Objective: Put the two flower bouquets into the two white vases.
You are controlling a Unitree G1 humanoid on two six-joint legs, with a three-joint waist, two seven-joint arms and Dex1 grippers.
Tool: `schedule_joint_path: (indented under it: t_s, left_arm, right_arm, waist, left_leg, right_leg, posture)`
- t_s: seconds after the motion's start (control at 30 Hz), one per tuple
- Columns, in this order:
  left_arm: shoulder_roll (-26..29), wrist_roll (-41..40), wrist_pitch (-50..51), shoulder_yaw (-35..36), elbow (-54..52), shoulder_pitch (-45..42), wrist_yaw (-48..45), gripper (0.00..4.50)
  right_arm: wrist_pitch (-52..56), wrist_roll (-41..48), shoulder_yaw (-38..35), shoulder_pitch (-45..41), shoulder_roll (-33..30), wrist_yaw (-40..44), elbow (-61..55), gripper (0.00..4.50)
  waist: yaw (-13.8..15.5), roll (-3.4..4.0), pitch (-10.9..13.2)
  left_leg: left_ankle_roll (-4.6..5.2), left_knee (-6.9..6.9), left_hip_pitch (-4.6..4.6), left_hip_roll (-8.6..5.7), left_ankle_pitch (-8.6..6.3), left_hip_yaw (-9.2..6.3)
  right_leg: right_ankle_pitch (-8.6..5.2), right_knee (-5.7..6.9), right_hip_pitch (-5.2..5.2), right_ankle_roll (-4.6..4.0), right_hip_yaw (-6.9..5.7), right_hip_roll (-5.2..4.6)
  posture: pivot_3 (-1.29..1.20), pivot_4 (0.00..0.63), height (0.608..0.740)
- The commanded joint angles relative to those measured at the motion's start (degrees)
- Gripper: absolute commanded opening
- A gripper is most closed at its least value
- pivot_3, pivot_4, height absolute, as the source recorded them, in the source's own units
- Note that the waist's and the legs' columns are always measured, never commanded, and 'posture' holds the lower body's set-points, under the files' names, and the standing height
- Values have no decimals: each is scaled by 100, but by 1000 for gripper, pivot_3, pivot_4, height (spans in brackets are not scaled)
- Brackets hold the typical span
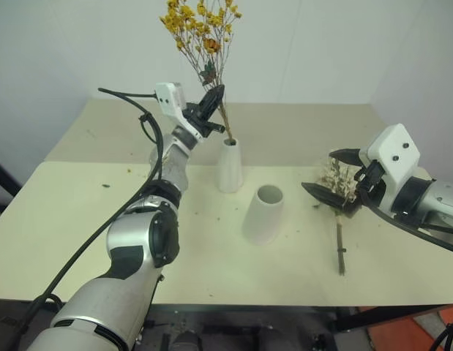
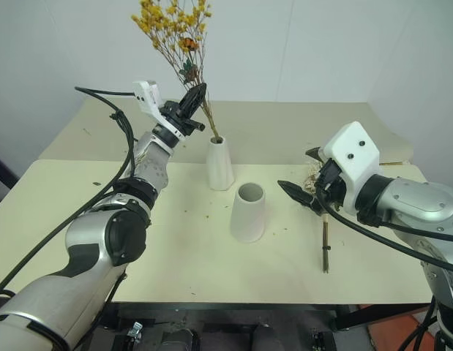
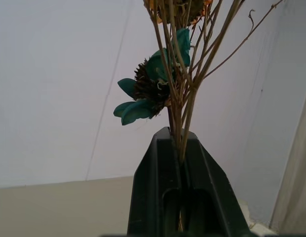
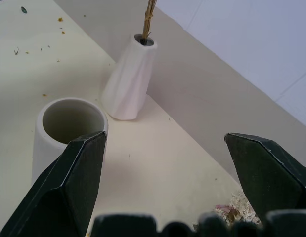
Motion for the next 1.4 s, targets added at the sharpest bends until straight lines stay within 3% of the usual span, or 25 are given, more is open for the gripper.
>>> schedule_joint_path:
  t_s: [0.03,0.4,1.0,1.4]
  left_arm:
    - [34,-51,54,63,-36,-14,-22,36]
    - [106,-89,122,241,-35,-86,149,36]
    - [-27,833,-255,-592,-1,209,235,36]
    - [-97,743,-181,-501,-40,397,32,36]
  right_arm:
    - [16,39,-233,-49,5,-71,-113,4500]
    - [-36,-18,-124,-96,58,-73,-49,4500]
    - [97,6,-139,-104,76,-188,-103,4500]
    - [29,-100,-20,-91,98,-210,-39,4500]
  waist:
    - [-1,0,0]
    - [-1,0,0]
    - [-1,0,0]
    - [-2,0,0]
  left_leg:
    - [0,0,0,0,0,0]
    - [0,0,-1,0,0,0]
    - [0,0,-1,0,0,0]
    - [0,0,-1,0,0,0]
  right_leg:
    - [0,0,0,0,0,0]
    - [0,0,-1,0,0,0]
    - [0,0,-1,-1,0,0]
    - [1,1,-1,-2,0,0]
  posture:
    - [0,150,740]
    - [0,150,740]
    - [0,150,740]
    - [0,150,740]
